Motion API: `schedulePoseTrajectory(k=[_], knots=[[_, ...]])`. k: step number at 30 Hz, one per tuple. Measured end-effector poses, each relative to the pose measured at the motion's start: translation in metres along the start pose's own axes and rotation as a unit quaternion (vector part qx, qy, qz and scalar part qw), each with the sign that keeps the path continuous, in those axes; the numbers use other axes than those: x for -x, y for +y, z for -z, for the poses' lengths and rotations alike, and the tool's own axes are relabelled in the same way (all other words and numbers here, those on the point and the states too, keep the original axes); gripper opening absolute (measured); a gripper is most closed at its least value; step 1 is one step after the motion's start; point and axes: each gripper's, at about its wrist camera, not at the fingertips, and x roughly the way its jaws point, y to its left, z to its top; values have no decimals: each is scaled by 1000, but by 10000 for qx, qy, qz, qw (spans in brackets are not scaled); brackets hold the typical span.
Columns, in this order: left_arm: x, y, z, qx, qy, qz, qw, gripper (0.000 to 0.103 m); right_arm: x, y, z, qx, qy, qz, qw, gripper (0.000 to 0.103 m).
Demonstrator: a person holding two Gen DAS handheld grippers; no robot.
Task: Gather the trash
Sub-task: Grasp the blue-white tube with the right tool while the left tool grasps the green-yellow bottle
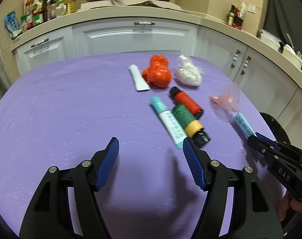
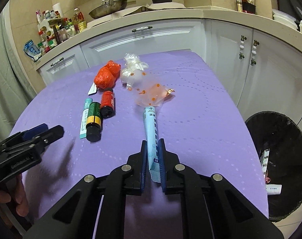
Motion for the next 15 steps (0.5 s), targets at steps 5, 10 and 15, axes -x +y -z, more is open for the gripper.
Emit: schedulePoseTrajectory(k=[5,10,15], knots=[[-2,-21,-2,-152,6,60,9999,65,8,-12,2,-117,-91,5,9999,12],[-7,-39,-4,-284,23,82,9996,65,14,-27,4,-276,-177,54,9994,12],[-18,-55,-6,-346,77,40,9994,65,18,-38,5,-365,-252,69,9990,12]])
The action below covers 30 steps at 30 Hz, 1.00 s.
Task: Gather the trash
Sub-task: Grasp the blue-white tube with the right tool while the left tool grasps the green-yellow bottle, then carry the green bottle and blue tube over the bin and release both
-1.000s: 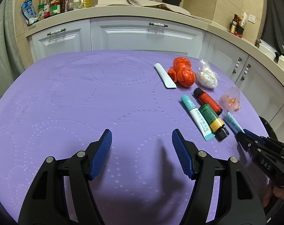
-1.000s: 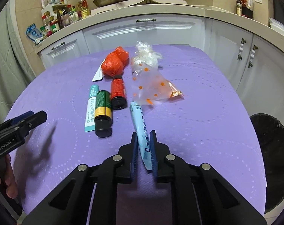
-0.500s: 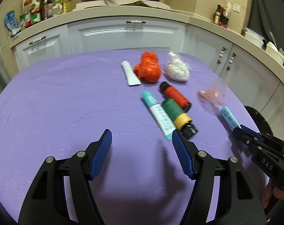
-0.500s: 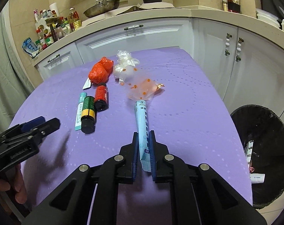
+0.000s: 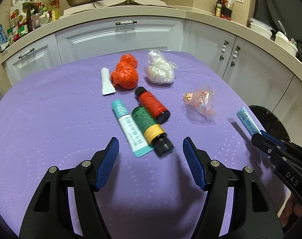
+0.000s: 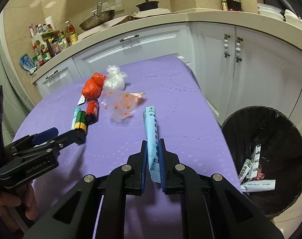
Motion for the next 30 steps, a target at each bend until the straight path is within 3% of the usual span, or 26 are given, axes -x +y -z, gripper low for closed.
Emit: schedulePoseTrajectory(k=[3,5,17,30], knots=[[-9,-7,-2,-58,56,-69,9999,61,0,-5,0,-45,-7,-25,10000,12],[-15,-10,-3,-73,145,-93,9998,52,0,-8,0,-70,-8,-38,10000,12],[-24,-5,-5,-22,339,-72,9994,23,-3,-15,0,-148,14,-61,9999,12],[5,2,1,2,39,126,9999,23,7,-9,1,-114,-108,1,9999,12]])
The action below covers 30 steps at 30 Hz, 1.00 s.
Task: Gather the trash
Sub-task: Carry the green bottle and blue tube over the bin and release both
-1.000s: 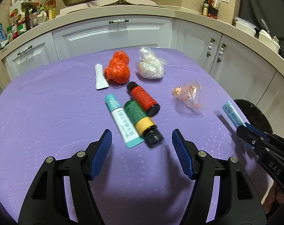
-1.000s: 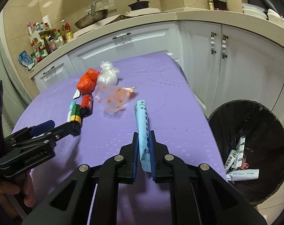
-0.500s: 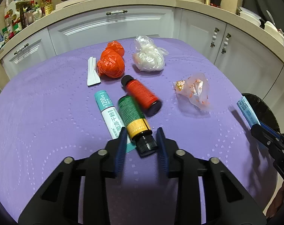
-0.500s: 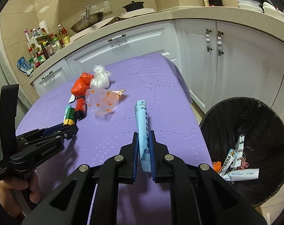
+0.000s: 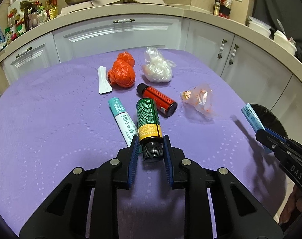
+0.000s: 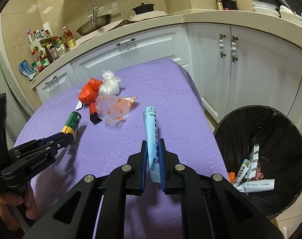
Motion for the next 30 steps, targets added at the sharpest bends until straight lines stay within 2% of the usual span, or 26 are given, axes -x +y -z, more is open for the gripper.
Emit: schedulePoseTrajectory(k=[8,15,21,30], knots=[[22,-10,0,-142,-175,181,9996,23,19,-6,-2,-74,-192,203,9996,12],[36,-35,-5,-385,-382,470,9974,23,45,-33,-1,-271,-471,703,9960,12],[39,-73,-12,-717,-499,835,9927,23,66,-64,0,-404,-666,1280,9887,12],[32,-142,-20,-1270,-594,1320,9813,23,89,-107,5,-644,-852,1959,9748,12]])
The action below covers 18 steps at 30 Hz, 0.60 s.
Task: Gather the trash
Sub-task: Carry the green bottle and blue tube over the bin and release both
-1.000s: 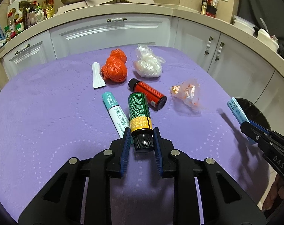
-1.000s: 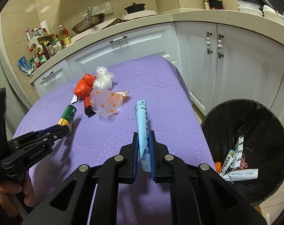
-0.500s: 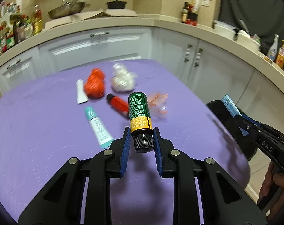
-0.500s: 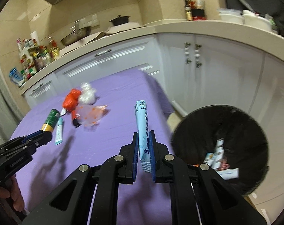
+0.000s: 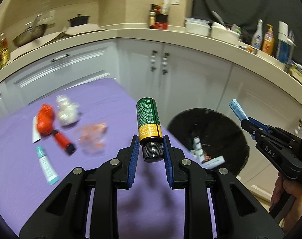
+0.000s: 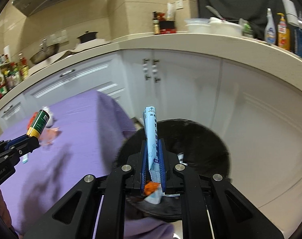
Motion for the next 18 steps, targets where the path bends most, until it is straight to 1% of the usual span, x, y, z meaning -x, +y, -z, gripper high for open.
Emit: schedulePoseTrajectory(k=[4,9,18], knots=[[-16,-28,-7,-174,46,243,9995,23,-4,-16,0,-115,2,118,9999,12],[-31,-57,-13,-429,8,411,9982,23,-11,-31,2,-212,22,196,9996,12],[-72,-87,-21,-693,203,569,9958,23,-30,-50,2,-391,58,348,9986,12]])
